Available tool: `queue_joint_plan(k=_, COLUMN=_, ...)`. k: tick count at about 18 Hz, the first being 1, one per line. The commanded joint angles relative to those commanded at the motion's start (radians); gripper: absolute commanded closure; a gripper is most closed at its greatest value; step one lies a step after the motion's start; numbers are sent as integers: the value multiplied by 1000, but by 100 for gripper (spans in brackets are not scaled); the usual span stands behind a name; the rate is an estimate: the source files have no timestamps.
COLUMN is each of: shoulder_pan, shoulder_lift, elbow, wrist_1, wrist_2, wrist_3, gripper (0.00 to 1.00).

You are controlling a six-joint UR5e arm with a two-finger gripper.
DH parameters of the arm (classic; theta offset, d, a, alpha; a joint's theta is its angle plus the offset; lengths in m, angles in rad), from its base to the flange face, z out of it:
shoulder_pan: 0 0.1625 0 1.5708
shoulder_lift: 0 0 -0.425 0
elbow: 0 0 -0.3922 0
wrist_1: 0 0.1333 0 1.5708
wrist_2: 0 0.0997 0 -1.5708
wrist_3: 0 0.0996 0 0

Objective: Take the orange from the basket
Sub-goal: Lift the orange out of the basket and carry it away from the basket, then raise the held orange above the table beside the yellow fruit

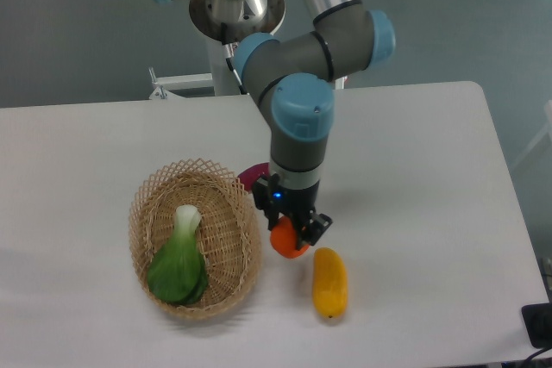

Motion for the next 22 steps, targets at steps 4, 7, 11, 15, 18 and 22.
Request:
queue_joint_plan(k=4, shoulder_pan=28, shoulder_lift=-6, elbow=31, wrist_1=0, wrist_2=24, wrist_3=5, gripper=46)
queue_joint_plan(k=7, shoulder_pan=74, shoulder_lift=-12, elbow=38, wrist_1=2, wrist_2=35, wrist_3=44, gripper=44)
queue_joint_plan(k=11, shoulder_pan=118, shoulder_lift=-31, elbow=60, wrist_1=2, wrist_2=43, wrist_3=112, gripper=45)
queue_joint_plan(k=15, shoulder_pan=124, shoulder_lift=-52, elbow=94, wrist_1=-2, wrist_2=72, wrist_3=123, gripper=45)
queue_joint_plan(k=18, shoulder_pan=143, shoulder_lift=-60, elbow=120, wrist_1=-38, wrist_2=72, wrist_3=216, gripper=44)
queue_joint_plan(k=22, shoulder_pan=158, shoulder_lift=-69, elbow=149, wrist_1=-64, wrist_2=72, wrist_3=233, gripper=43)
